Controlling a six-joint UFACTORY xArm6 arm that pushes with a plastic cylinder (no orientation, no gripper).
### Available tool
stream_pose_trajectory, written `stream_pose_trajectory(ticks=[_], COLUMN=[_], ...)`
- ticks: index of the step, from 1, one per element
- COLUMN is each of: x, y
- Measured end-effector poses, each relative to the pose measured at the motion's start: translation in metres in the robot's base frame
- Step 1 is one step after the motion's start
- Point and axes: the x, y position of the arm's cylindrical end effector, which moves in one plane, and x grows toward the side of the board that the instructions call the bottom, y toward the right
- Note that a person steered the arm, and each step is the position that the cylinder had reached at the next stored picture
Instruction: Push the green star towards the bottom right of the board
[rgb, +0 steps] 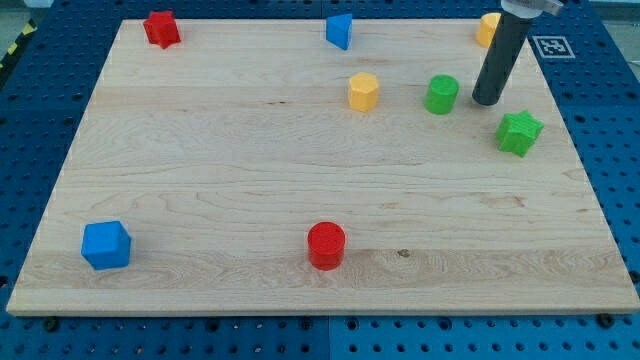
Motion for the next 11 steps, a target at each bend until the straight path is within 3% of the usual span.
stream_pose_trajectory(ticks=[3,11], x=[0.012,0.182], y=[0.002,0.082])
